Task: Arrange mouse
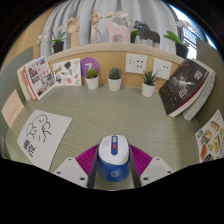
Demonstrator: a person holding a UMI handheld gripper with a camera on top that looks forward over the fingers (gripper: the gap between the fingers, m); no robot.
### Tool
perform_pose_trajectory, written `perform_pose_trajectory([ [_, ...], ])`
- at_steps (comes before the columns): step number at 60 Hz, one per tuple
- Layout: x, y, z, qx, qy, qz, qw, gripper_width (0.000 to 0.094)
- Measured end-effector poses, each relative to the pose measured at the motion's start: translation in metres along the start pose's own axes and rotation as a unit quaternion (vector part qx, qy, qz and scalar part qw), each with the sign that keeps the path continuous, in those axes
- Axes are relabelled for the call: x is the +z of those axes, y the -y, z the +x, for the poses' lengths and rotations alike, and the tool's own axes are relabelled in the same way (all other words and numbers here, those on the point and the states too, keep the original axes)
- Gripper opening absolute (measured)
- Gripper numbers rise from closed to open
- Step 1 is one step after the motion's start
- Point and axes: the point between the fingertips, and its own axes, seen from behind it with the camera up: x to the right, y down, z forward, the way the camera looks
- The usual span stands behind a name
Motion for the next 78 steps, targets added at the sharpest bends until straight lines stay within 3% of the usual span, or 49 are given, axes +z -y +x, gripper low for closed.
perform_pose_trajectory([
  [19, 0.003, 0.002, 0.002, 0.009, -0.015, -0.003, 1.0, 0.0402],
  [36, -0.006, 0.017, 0.008, 0.054, -0.054, -0.06, 0.995, 0.038],
  [43, -0.039, 0.097, 0.009, 0.073, -0.082, -0.002, 0.994, 0.0379],
  [53, -0.111, 0.231, -0.03, 0.067, -0.106, 0.113, 0.986, 0.0381],
  [62, -0.145, 0.29, -0.106, 0.073, -0.095, 0.168, 0.979, 0.0378],
  [72, -0.102, 0.256, -0.194, 0.052, -0.061, 0.145, 0.986, 0.0378],
  [78, -0.053, 0.193, -0.222, 0.048, -0.056, 0.084, 0.994, 0.0376],
])
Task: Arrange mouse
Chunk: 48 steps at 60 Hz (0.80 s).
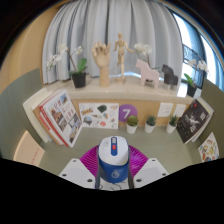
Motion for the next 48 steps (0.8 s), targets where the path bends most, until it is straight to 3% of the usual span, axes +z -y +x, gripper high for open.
perform_pose_trajectory([
  [8, 0.033, -0.093, -0.017, -0.001, 0.002, -0.065, 0.998, 0.0377],
  [20, 0.051, -0.179, -0.033, 0.027, 0.014, -0.116, 0.993, 0.0391],
  [21, 0.049, -0.181, -0.031, 0.026, 0.015, -0.116, 0.993, 0.0402],
  [22, 0.053, -0.175, -0.031, 0.024, 0.013, -0.087, 0.996, 0.0383],
  [38, 0.053, -0.179, -0.031, 0.005, -0.003, -0.088, 0.996, 0.0531],
  [40, 0.051, -0.18, -0.03, 0.005, -0.004, -0.098, 0.995, 0.0593],
  [43, 0.046, -0.175, -0.026, 0.007, -0.011, -0.107, 0.994, 0.078],
  [48, 0.024, -0.143, -0.02, 0.016, -0.017, -0.087, 0.996, 0.0819],
])
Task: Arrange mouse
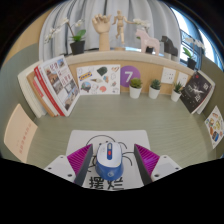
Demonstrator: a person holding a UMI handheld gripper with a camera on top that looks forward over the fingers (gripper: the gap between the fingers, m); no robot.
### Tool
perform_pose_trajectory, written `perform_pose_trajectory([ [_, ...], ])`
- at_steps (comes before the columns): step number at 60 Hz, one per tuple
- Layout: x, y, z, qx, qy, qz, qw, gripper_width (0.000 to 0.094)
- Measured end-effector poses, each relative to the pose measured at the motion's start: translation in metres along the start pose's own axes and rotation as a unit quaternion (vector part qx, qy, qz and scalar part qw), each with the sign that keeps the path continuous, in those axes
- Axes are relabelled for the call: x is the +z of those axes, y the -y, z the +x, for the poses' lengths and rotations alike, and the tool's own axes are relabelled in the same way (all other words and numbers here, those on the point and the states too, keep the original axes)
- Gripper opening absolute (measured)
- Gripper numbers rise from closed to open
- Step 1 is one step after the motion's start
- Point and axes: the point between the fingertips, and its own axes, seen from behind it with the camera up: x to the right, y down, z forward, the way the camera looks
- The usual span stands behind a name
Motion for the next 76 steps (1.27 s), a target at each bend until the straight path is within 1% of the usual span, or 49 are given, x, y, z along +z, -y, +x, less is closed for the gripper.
perform_pose_trajectory([
  [9, -0.084, 0.059, 0.009, 0.02, 0.012, 0.05, 0.998, 0.0829],
  [13, -0.127, 0.077, 0.015, 0.019, 0.019, 0.067, 0.997, 0.083],
  [17, -0.169, 0.089, 0.02, 0.018, 0.014, 0.084, 0.996, 0.0832],
  [26, -0.245, 0.099, 0.041, 0.031, 0.011, 0.119, 0.992, 0.0829],
  [35, -0.298, 0.09, 0.06, 0.021, 0.004, 0.14, 0.99, 0.0832],
  [38, -0.31, 0.085, 0.057, 0.015, 0.003, 0.146, 0.989, 0.0831],
  [44, -0.328, 0.076, 0.057, 0.012, 0.018, 0.148, 0.989, 0.0829],
  [50, -0.337, 0.063, 0.062, 0.015, 0.012, 0.151, 0.988, 0.0827],
  [63, -0.339, 0.038, 0.075, 0.008, 0.003, 0.133, 0.991, 0.0826],
  [76, -0.343, 0.03, 0.077, -0.005, 0.006, 0.128, 0.992, 0.0828],
])
